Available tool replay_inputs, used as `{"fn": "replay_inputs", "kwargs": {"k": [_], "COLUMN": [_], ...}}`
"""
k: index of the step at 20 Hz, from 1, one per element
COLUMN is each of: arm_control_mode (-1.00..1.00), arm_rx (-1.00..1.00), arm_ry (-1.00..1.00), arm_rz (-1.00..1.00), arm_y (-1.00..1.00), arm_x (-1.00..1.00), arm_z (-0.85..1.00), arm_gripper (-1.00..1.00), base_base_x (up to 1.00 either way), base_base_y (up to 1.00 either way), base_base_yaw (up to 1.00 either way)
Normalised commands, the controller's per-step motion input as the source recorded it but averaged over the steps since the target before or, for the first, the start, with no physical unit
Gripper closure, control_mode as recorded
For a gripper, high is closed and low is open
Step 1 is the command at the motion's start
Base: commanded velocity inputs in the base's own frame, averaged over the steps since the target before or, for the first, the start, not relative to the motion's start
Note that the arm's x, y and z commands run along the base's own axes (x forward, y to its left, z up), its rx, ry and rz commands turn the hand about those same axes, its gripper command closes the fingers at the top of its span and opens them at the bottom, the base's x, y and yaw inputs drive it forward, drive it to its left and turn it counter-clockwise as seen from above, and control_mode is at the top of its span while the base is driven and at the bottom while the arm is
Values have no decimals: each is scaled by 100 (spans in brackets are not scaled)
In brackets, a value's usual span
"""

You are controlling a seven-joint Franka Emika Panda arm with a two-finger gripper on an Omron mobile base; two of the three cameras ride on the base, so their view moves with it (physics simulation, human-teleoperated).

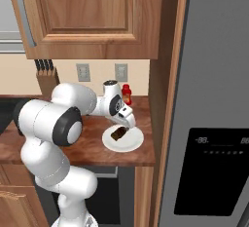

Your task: Pick the sweet potato from the counter and place it in the microwave.

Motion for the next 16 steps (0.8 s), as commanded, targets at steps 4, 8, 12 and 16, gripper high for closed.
{"fn": "replay_inputs", "kwargs": {"k": [4, 8, 12, 16], "arm_control_mode": [-100, -100, -100, -100], "arm_rx": [0, 0, 0, 0], "arm_ry": [10, 8, 9, 5], "arm_rz": [0, -2, -4, -4], "arm_y": [0, 0, 0, 0], "arm_x": [0, -9, -5, 4], "arm_z": [-23, -27, -32, -37], "arm_gripper": [-100, -100, -100, -100], "base_base_x": [0, 0, 0, 0], "base_base_y": [0, 0, 0, 0], "base_base_yaw": [0, 0, 0, 0]}}
